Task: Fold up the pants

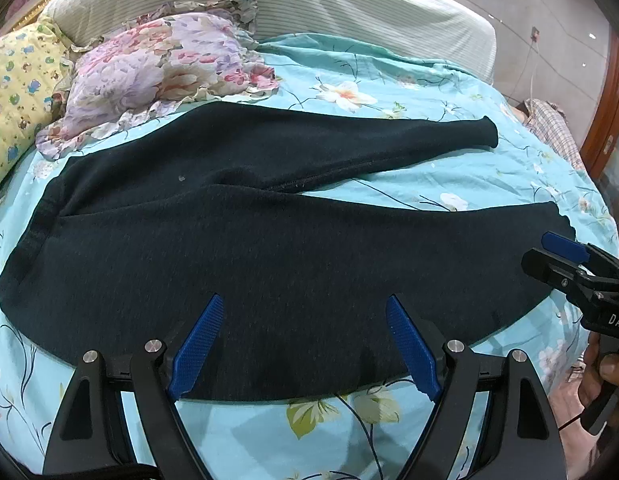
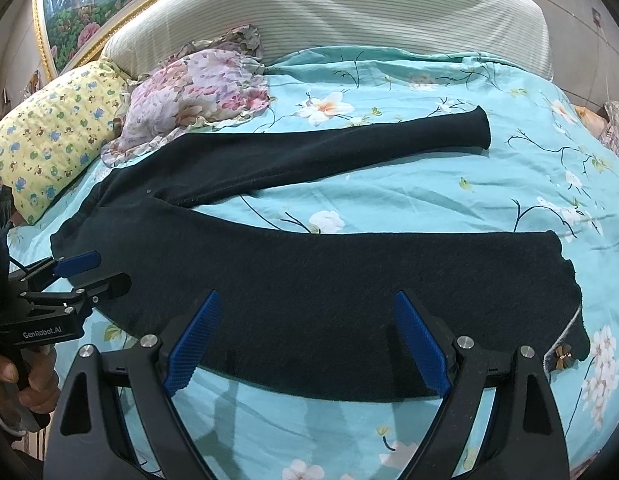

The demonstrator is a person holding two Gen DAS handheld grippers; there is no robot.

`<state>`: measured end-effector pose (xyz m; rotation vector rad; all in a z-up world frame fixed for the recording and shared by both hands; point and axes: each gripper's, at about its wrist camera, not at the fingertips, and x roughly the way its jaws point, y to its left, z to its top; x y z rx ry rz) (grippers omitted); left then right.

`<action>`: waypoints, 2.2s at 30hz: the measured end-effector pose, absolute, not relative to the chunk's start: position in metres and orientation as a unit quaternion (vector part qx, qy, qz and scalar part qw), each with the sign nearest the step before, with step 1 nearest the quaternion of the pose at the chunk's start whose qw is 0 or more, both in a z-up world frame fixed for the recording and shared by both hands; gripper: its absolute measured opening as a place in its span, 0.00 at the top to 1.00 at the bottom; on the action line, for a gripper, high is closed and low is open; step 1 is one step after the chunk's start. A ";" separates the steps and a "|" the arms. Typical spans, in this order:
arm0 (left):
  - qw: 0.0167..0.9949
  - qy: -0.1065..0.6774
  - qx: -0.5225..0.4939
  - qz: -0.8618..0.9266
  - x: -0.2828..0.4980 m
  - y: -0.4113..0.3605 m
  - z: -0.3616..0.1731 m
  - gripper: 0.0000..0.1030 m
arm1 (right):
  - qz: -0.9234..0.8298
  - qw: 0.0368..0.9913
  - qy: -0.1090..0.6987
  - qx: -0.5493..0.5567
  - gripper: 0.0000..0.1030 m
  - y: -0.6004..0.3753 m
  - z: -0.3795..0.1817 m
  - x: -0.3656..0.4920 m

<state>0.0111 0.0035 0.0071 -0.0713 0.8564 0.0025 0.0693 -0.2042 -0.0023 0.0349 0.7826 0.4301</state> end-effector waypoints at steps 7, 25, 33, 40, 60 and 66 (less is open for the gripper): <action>0.908 0.417 -0.030 0.000 0.017 0.005 0.011 0.18 | 0.207 0.902 0.379 0.028 0.14 -0.209 -0.001 0.075; 0.908 0.418 -0.022 -0.012 0.074 0.020 0.033 0.18 | 0.204 0.898 0.384 0.075 0.14 -0.239 0.014 0.135; 0.907 0.419 -0.012 -0.034 0.127 0.025 0.045 0.18 | 0.180 0.899 0.387 0.100 0.14 -0.272 0.029 0.195; 0.899 0.434 0.002 -0.063 0.188 0.025 0.046 0.18 | 0.164 0.899 0.392 0.104 0.14 -0.293 0.037 0.247; 0.852 0.485 0.095 -0.172 0.324 0.010 0.005 0.18 | 0.153 0.874 0.440 0.139 0.14 -0.321 0.015 0.345; 0.822 0.520 0.121 -0.199 0.339 0.000 -0.018 0.39 | 0.164 0.865 0.454 0.138 0.37 -0.320 0.006 0.358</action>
